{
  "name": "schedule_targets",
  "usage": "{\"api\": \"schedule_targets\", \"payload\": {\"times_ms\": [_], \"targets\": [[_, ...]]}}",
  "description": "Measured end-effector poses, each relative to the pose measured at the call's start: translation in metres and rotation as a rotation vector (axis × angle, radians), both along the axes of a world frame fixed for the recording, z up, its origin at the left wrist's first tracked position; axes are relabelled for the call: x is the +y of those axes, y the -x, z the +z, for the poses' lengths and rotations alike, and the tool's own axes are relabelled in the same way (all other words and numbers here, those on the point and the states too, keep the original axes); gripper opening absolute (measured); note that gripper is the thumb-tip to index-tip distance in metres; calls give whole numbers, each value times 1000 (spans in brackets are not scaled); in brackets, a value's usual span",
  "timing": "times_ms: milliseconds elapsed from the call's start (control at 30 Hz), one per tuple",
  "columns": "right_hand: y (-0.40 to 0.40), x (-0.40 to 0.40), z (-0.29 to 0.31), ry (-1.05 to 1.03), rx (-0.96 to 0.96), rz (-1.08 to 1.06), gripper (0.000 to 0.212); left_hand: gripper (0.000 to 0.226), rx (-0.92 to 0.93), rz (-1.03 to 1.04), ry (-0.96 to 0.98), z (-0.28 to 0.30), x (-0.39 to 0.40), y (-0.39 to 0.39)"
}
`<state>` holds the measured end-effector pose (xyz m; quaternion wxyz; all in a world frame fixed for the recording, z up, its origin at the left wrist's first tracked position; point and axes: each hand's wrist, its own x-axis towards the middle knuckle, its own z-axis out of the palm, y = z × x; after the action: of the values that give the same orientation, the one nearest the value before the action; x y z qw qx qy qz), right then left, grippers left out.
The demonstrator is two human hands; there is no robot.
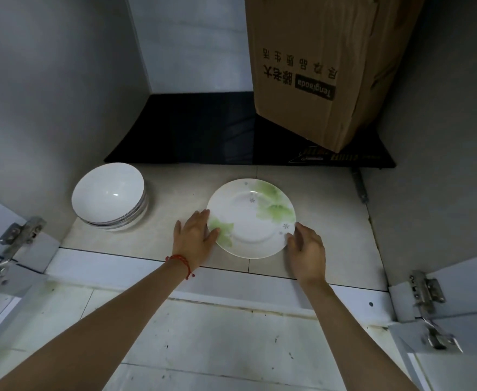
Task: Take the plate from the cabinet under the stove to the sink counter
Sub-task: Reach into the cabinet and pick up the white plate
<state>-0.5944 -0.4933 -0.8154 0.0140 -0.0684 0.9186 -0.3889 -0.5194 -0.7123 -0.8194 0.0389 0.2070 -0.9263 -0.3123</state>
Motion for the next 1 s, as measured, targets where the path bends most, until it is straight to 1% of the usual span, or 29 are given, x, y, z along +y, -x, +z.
{"api": "schedule_targets", "payload": {"times_ms": [133,267,467,567,700,833,900,1000], "targets": [[-1,-3,-3,-6,30,-8,36,54,19,25,-28,-5,4,4],[-5,-5,-5,12,45,-41,34,55,43,32,-36,-7,4,0],[-22,-1,-4,17,68,-31,34,53,58,1,-49,-3,5,-18],[-31,3,-6,18,52,-27,36,53,41,0,-56,-4,7,-28],[-39,7,-6,13,48,-20,35,59,21,3,-59,-4,9,-39],[-40,8,-6,12,26,-21,37,54,50,9,-63,-6,9,-44],[-36,6,-6,14,23,-16,35,59,46,14,-69,-4,8,-41],[-28,4,-4,23,15,-43,21,71,16,6,-47,0,5,-34]]}}
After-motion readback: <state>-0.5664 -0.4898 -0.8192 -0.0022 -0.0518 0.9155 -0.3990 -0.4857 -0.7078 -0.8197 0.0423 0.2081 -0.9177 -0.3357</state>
